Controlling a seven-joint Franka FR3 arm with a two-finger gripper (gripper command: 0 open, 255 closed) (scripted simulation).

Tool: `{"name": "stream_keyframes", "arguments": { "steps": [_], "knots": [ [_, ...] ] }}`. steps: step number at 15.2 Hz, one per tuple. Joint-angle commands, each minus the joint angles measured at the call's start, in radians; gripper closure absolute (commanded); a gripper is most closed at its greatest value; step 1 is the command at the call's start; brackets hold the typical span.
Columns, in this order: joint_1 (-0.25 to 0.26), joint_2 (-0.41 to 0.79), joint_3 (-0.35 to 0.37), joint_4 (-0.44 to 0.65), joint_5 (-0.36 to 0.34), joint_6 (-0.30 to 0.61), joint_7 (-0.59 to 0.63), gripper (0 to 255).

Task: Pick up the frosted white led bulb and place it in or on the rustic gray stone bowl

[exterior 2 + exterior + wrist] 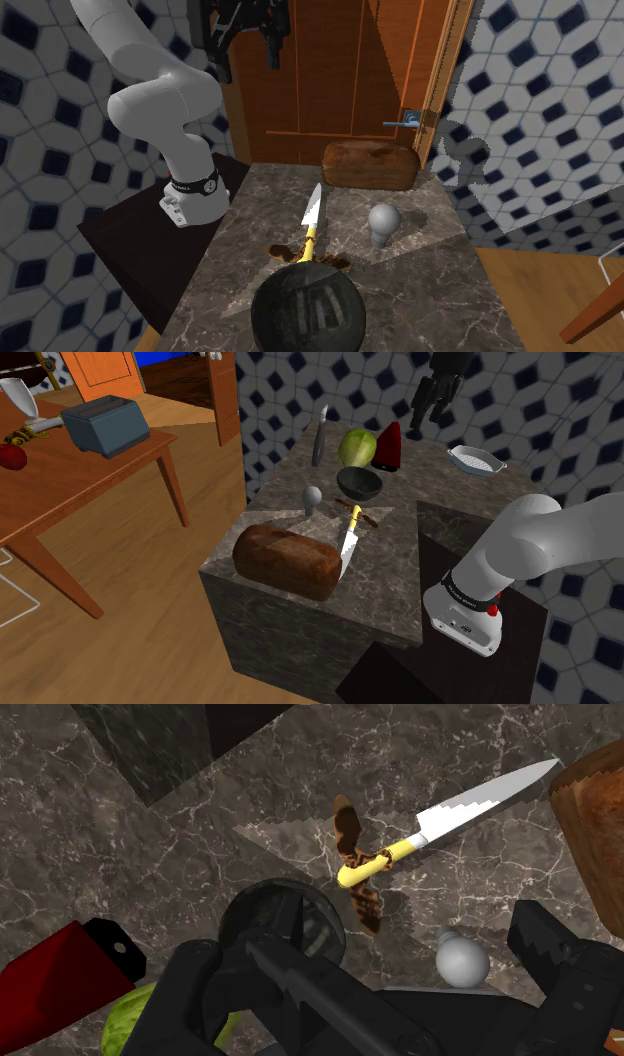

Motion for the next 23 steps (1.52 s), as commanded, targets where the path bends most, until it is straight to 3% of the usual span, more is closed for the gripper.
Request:
{"name": "stream_keyframes", "arguments": {
  "steps": [1,12,23],
  "knots": [
    [0.0,0.0,0.0,0.0,0.0,0.0,0.0,0],
    [0.057,0.253,-0.012,-0.107,0.104,0.365,-0.023,0],
    [0.129,0.621,-0.013,-0.042,0.263,0.669,-0.109,0]
  ]
}}
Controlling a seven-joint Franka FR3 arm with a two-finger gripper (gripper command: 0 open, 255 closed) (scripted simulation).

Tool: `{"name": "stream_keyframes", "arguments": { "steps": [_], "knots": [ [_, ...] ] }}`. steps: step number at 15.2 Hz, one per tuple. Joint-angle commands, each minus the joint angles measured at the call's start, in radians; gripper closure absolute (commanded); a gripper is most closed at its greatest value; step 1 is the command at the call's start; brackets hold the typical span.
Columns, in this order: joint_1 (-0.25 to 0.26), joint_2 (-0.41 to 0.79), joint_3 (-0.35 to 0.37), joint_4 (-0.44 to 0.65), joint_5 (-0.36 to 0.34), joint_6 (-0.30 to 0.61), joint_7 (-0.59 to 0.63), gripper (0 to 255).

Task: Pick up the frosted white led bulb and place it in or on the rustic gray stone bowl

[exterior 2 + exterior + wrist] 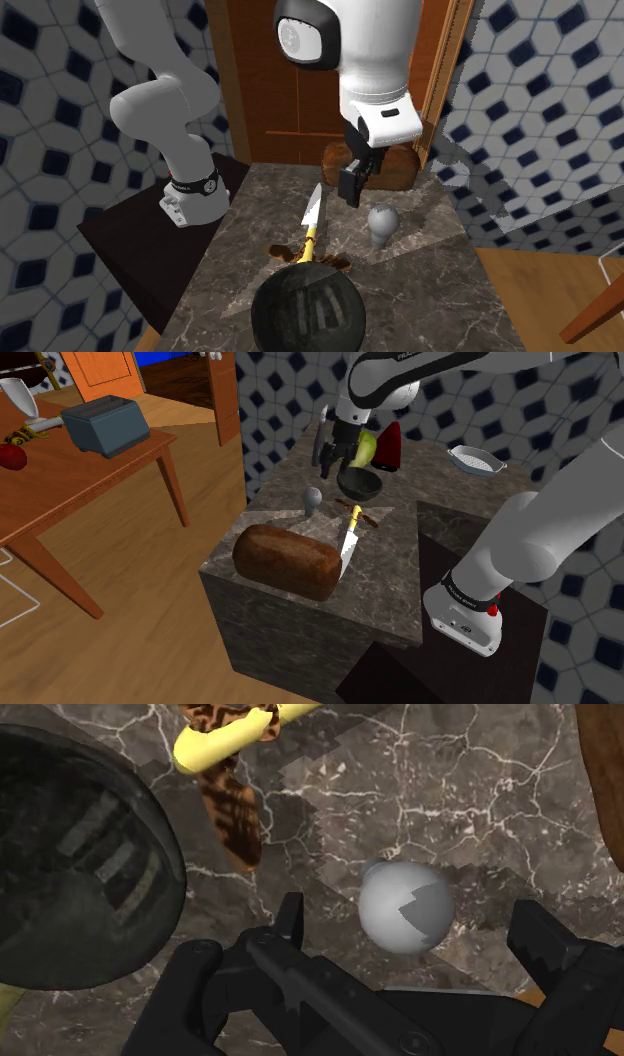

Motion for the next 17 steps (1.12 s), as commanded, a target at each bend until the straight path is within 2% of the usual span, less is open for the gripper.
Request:
{"name": "stream_keyframes", "arguments": {
  "steps": [1,4,12,17],
  "knots": [
    [0.012,0.072,0.002,0.019,0.036,0.053,-0.024,0],
    [0.026,0.182,0.011,0.07,0.091,0.11,-0.059,0],
    [0.037,0.252,0.025,0.042,0.128,0.208,-0.081,0],
    [0.037,0.252,0.025,0.042,0.128,0.208,-0.081,0]
  ]
}}
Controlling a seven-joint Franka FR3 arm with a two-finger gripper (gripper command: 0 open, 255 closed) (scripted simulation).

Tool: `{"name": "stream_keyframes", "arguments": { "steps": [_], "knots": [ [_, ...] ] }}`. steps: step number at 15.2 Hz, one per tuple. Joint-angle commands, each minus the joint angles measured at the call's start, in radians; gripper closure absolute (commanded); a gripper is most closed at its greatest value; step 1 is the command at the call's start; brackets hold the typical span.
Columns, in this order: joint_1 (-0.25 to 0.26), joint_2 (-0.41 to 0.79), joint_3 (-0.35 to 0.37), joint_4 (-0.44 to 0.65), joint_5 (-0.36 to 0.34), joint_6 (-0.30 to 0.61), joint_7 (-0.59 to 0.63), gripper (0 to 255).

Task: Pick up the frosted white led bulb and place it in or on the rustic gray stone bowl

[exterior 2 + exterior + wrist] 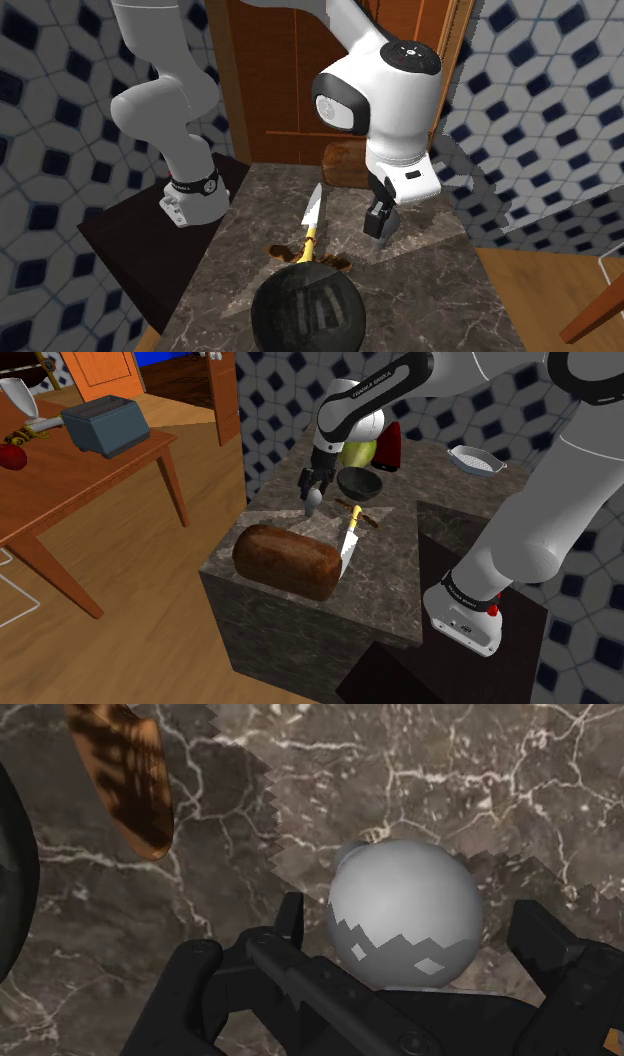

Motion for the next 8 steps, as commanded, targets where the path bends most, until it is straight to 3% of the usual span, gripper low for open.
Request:
{"name": "stream_keyframes", "arguments": {
  "steps": [1,3,4,8],
  "knots": [
    [0.0,0.001,0.0,0.0,0.0,0.001,0.0,0],
    [0.0,0.0,0.0,0.0,0.0,0.001,0.0,0],
    [0.0,0.0,0.0,0.0,0.0,0.001,0.0,255],
    [0.0,0.001,0.0,0.0,0.0,0.0,0.0,255]
  ]
}}
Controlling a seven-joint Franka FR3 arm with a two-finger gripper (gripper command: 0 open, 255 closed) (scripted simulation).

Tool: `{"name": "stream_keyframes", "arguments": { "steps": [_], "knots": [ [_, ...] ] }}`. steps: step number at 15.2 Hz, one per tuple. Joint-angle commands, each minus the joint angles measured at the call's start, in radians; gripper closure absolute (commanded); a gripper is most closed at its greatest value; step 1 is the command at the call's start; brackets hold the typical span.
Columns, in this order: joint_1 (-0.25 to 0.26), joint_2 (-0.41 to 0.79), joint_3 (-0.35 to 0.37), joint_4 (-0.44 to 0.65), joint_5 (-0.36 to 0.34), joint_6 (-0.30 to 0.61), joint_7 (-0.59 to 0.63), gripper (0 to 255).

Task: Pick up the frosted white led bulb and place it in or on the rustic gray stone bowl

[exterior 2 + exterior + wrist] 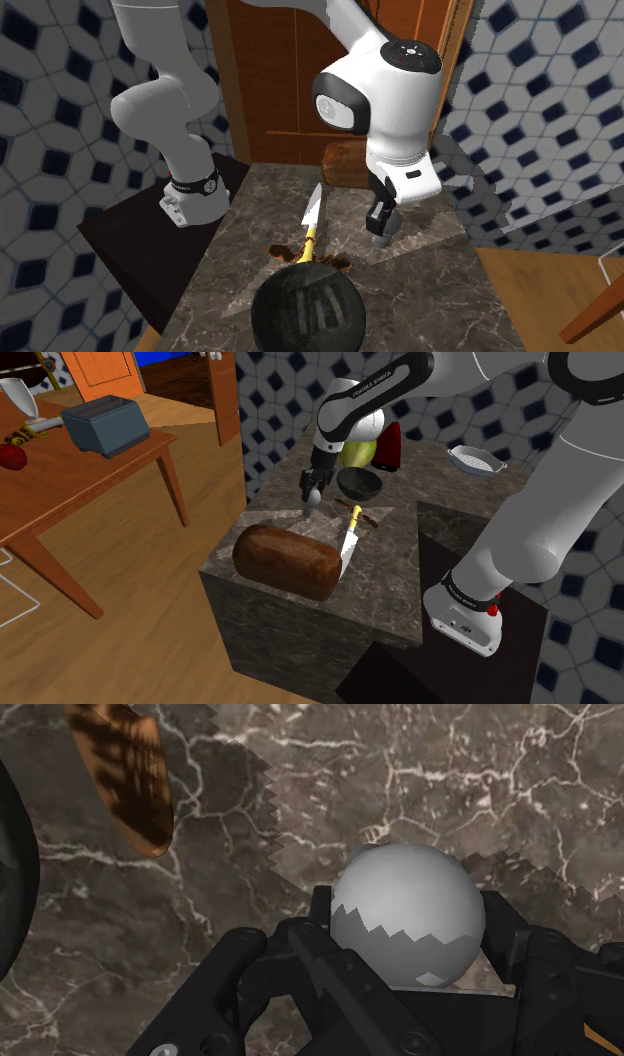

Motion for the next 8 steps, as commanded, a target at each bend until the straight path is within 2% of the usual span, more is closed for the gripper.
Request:
{"name": "stream_keyframes", "arguments": {
  "steps": [1,5,8],
  "knots": [
    [0.0,0.001,0.0,-0.001,0.0,-0.001,0.0,255],
    [0.0,0.001,0.0,-0.001,0.0,0.0,0.0,255],
    [0.0,-0.027,-0.002,0.009,-0.014,-0.037,0.016,255]
  ]
}}
